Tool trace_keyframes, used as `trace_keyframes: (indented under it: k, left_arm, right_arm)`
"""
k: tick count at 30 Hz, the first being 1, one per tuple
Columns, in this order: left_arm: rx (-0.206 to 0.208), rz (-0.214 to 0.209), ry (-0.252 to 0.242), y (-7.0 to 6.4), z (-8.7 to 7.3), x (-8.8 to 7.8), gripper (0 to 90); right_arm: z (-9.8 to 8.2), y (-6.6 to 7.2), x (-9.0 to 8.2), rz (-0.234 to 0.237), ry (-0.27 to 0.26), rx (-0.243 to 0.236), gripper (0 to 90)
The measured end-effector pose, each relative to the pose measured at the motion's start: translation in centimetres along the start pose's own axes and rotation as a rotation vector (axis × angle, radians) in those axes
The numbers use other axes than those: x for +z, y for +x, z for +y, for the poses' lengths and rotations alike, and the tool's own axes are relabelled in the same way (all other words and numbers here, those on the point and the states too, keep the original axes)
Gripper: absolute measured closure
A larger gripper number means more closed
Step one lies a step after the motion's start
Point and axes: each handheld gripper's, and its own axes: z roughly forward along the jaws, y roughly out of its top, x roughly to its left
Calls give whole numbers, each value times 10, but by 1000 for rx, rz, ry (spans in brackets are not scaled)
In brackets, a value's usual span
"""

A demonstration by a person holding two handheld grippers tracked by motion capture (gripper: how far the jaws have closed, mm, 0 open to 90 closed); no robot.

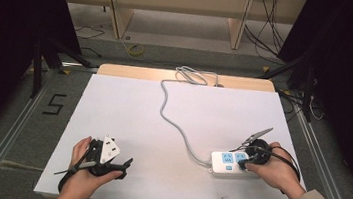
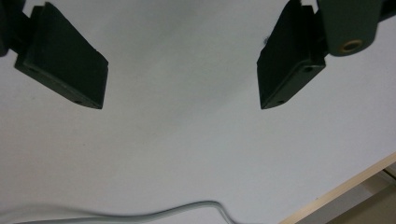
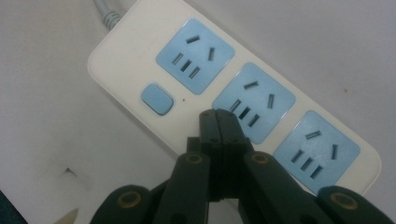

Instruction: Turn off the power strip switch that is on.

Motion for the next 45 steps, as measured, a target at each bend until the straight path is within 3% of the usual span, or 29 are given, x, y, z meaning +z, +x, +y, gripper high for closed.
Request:
trace_keyframes:
  k: [19,30,45]
  left_arm:
    - [0,0,1,0,0,0,160]
    - [-1,-1,1,0,0,1,161]
    - [-3,-1,4,0,-1,1,160]
  right_arm:
    - [0,1,-1,-8,-4,-11,900]
    - [0,-3,-9,-20,-63,-6,900]
    - [-5,-4,-11,-3,-115,-7,866]
